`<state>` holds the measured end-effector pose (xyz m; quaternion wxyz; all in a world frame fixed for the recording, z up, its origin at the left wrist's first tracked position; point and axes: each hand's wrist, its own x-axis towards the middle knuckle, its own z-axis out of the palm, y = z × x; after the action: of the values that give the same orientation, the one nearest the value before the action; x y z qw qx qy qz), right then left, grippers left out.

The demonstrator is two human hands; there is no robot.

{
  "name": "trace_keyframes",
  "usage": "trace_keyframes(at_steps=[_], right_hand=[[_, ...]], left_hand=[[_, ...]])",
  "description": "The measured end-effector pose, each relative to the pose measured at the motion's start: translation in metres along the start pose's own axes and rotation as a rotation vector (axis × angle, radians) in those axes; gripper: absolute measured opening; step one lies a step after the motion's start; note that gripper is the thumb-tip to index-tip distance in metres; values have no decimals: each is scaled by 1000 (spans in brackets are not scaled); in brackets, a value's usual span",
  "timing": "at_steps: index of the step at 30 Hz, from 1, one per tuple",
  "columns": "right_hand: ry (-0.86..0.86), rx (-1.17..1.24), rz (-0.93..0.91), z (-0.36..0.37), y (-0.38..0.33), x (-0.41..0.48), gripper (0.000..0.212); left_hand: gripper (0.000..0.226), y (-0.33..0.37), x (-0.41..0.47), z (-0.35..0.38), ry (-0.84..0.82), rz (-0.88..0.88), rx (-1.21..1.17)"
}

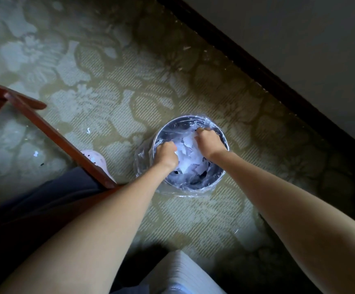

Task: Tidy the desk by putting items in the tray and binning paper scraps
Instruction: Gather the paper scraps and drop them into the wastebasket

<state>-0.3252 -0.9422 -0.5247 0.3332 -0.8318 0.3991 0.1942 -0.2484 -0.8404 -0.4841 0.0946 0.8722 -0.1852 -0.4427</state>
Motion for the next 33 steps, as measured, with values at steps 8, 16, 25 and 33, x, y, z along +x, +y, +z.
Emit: trace_keyframes(at_steps=[8, 16, 25, 33], right_hand=[[-30, 7, 24, -13, -15, -22, 34], [190, -298, -172, -68, -65, -91, 35], [620, -414, -453, -142, -185, -194, 28], [1039, -330, -825, -131, -322, -289, 17]], left_hand=[[40, -4, -30, -28, 14, 22, 56], [42, 2, -99, -89, 186, 141, 213], [34, -13, -226, -216, 787, 316, 209], [35, -109, -342, -290, 1179, 345, -53]])
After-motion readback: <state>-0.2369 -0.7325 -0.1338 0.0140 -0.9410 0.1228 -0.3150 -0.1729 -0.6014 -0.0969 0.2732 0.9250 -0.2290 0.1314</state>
